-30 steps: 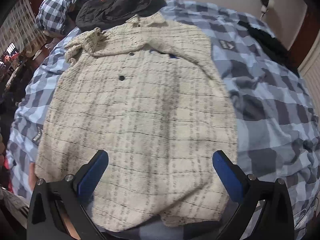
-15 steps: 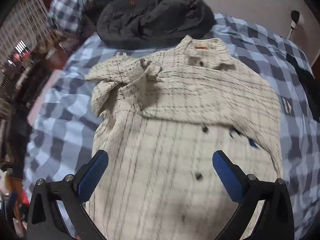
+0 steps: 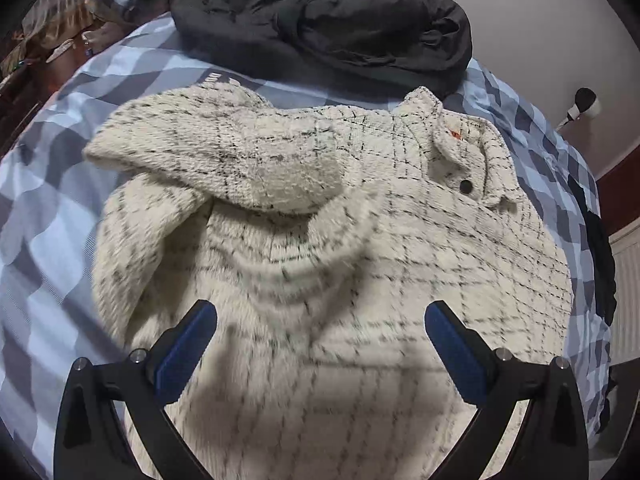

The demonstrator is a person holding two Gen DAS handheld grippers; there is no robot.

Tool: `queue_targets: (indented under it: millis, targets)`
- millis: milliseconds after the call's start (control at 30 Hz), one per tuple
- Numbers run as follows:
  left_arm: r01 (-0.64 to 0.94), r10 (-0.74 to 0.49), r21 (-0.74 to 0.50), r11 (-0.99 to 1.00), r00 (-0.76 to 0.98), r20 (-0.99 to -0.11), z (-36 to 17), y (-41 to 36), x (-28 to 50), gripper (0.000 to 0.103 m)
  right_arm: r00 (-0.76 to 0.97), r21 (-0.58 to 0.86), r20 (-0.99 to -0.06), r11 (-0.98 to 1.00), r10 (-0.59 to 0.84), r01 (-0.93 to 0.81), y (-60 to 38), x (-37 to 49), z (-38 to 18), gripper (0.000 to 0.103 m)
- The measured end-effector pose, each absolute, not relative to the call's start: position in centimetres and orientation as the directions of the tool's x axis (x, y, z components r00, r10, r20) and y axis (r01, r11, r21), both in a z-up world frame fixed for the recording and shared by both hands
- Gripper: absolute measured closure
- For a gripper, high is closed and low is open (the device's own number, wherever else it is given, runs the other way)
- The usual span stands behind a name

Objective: Fold small clothes
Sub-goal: 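Move the right gripper to the sleeve and close on its cuff, then lift the sleeve with the right gripper and fold it across the shirt front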

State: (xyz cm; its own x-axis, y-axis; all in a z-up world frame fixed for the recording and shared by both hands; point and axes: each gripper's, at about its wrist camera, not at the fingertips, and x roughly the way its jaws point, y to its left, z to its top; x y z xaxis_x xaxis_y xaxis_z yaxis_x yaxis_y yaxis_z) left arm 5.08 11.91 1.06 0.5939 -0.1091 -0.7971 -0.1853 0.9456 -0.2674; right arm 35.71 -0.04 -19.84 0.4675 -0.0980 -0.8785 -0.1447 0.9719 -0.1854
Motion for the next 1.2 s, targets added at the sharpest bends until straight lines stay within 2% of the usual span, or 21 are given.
queue_targets:
  millis: [133, 200, 267, 300, 367, 400, 433, 600, 867, 1200]
  targets:
    - [-0.156, -0.119, -0.255, 0.954, 0.585, -0.802, 0.9, 10.9, 5.3, 0.0, 0.475, -0.192, -0.873, 0.973, -0.108, -0.132, 0.7, 36.8, -20.7, 0.001]
    - [-0.143, -0.124, -0.25, 0.958, 0.579, -0.806, 0.7, 10.4, 5.5, 0.0, 0.477, -0.2, -0.872, 0.971, -0.113, -0.135, 0.9, 37.0, -20.8, 0.007]
    - [-0.141, -0.12, -0.241, 0.96, 0.571, -0.812, 0.5, 10.1, 5.6, 0.0, 0.454, -0.173, -0.887, 0.974, -0.089, -0.147, 1.1, 37.4, -21.0, 0.034]
    - [-0.14, -0.12, -0.24, 0.961, 0.569, -0.814, 0.4, 10.0, 5.6, 0.0, 0.438, -0.154, -0.896, 0.977, -0.075, -0.148, 1.1, 37.5, -21.1, 0.042]
    - [-0.14, -0.117, -0.234, 0.962, 0.563, -0.818, 0.2, 9.8, 5.7, 0.0, 0.401, -0.094, -0.916, 0.982, -0.02, -0.165, 1.0, 37.8, -21.3, 0.069]
    - [-0.142, -0.113, -0.23, 0.963, 0.56, -0.821, 0.1, 9.7, 5.8, 0.0, 0.398, -0.079, -0.917, 0.982, -0.003, -0.173, 1.0, 37.7, -21.2, 0.076]
    - [-0.143, -0.111, -0.227, 0.963, 0.558, -0.822, 0.0, 9.7, 5.8, 0.0, 0.406, -0.072, -0.914, 0.982, 0.007, -0.177, 0.9, 37.5, -20.8, 0.09]
    - [-0.152, -0.106, -0.226, 0.962, 0.557, -0.824, -0.2, 9.4, 6.2, 0.0, 0.465, -0.029, -0.884, 0.987, 0.049, -0.159, -0.9, 36.2, -18.2, 0.094]
    - [-0.13, -0.098, -0.201, 0.971, 0.55, -0.829, -0.6, 7.7, 6.6, 0.0, 0.543, 0.251, -0.811, 0.968, 0.219, -0.017, -10.4, 32.9, -11.2, 0.094]
    - [-0.145, -0.063, -0.168, 0.975, 0.543, -0.837, -1.0, 7.5, 6.5, 0.0, 0.698, 0.317, -0.706, 0.934, 0.115, 0.167, -27.1, 29.5, -2.4, 0.094]
